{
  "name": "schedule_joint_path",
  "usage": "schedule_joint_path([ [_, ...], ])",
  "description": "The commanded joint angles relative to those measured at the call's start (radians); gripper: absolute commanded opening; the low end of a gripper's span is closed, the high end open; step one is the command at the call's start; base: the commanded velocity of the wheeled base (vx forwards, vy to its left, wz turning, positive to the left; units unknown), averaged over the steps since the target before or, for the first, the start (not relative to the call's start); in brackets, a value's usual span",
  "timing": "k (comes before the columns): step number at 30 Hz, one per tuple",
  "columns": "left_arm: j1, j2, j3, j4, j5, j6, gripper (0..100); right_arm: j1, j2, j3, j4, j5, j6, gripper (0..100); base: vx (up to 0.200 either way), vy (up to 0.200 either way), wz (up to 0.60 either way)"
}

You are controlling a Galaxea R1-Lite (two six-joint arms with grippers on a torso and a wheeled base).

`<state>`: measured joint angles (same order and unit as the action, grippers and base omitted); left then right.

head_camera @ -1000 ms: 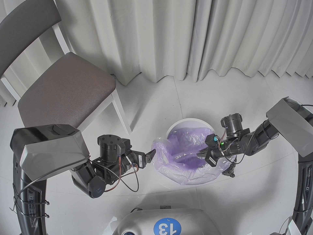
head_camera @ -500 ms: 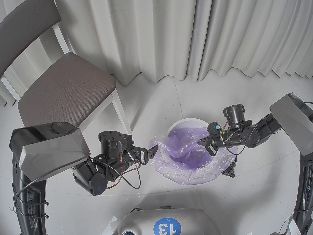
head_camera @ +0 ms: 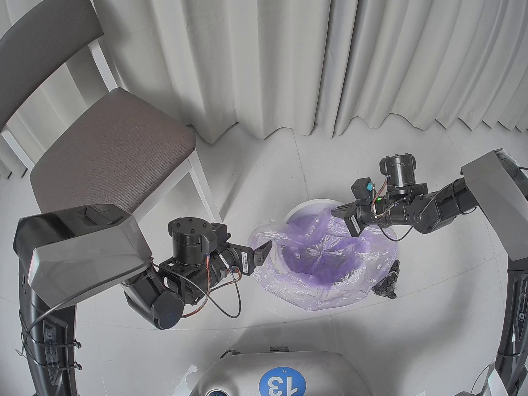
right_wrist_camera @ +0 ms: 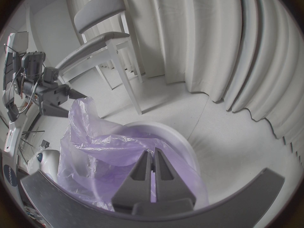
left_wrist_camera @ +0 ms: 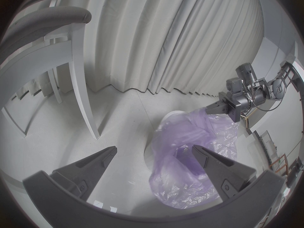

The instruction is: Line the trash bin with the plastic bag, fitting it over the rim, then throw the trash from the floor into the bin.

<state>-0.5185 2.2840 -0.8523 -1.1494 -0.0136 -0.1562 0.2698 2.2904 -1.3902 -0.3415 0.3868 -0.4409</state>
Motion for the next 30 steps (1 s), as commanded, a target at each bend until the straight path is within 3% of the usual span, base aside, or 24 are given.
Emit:
schedule_joint_path([
  [1,-0.009,-0.012,-0.005,0.0,0.0,0.0,100,-0.009,0.004,-0.015,-0.017,0.0,0.01,0,0.0,0.0,0.0],
  [9,-0.003,-0.044,-0.019,0.017,0.0,-0.002,100,-0.029,0.006,-0.075,-0.037,-0.006,0.122,0,0.0,0.0,0.0],
  [30,-0.009,-0.035,-0.178,0.128,0.009,0.0,100,-0.046,0.007,-0.078,-0.134,-0.052,0.214,0,0.0,0.0,0.0],
])
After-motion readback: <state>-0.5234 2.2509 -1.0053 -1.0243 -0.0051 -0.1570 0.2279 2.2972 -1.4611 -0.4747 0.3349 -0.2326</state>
